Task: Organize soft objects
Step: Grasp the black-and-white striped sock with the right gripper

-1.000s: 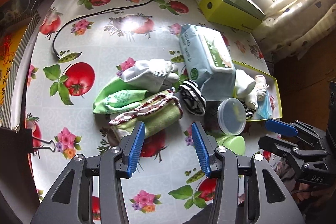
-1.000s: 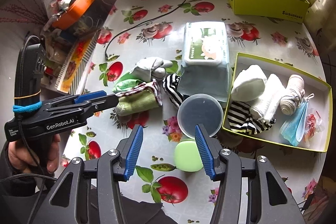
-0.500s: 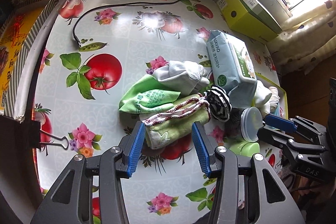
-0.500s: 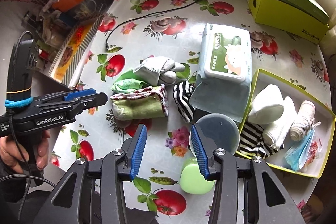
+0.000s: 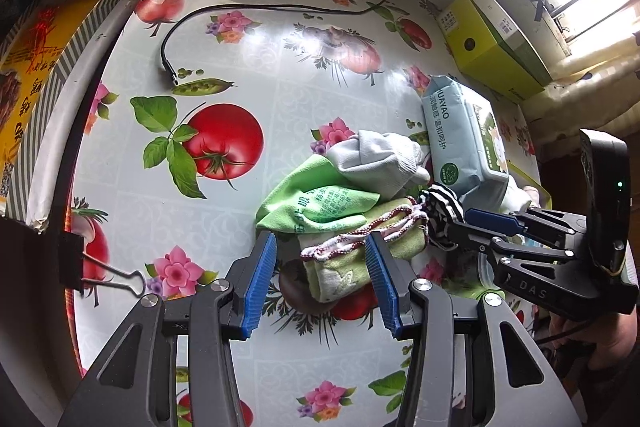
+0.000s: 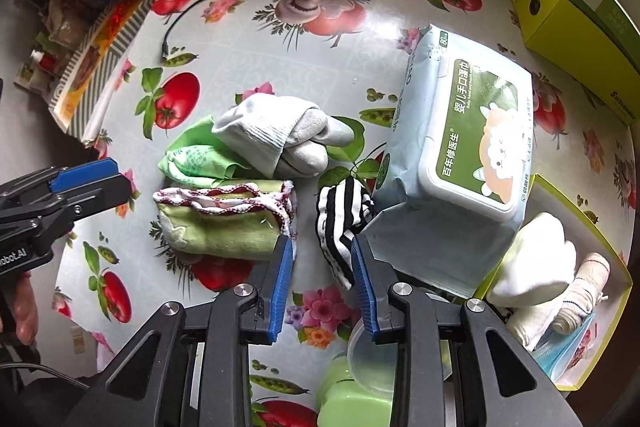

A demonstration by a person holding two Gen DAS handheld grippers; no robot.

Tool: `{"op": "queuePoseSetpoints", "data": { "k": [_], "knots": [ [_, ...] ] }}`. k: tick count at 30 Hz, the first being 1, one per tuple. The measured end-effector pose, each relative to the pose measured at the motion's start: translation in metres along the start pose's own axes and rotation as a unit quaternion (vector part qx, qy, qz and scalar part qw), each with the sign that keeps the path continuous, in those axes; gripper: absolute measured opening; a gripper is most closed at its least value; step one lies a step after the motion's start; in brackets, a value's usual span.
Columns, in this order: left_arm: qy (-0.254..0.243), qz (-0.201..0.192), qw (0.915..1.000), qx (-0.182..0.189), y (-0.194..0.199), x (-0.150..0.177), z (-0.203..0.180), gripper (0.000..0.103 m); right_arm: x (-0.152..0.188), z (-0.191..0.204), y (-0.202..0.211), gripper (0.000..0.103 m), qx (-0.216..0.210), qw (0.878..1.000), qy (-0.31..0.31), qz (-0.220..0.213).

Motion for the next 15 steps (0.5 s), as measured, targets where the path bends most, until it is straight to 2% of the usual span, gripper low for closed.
{"op": "queuePoseSetpoints", "data": {
  "k": [2,5,8,15],
  "knots": [
    [-0.001,0.004,1.0000,0.000,-0.003,-0.002,0.002,0.048,0.001,-0.002,-0.008,0.025,0.005,1.000,0.001,0.008],
    [-0.007,0.006,1.0000,0.000,-0.008,-0.006,0.005,0.048,0.001,-0.003,-0.017,0.012,0.008,1.000,0.000,0.013],
    [-0.009,0.011,0.9999,0.001,-0.014,-0.010,0.007,0.048,0.001,-0.003,-0.021,0.005,0.002,1.000,-0.002,0.012],
    [-0.014,0.021,0.9997,0.003,-0.033,-0.019,0.010,0.048,-0.004,-0.004,0.014,0.005,-0.022,0.999,-0.020,-0.034]
  ]
}}
Point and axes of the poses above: each gripper's, at about its wrist camera, not at the fingertips, and y roughly against the way its jaws point, z to its left, x to its underside, the point moved 6 cm from there along -y, roughly the way its jaws point, and after that the axes turned 8 degrees about -z, right-handed, at the moved point
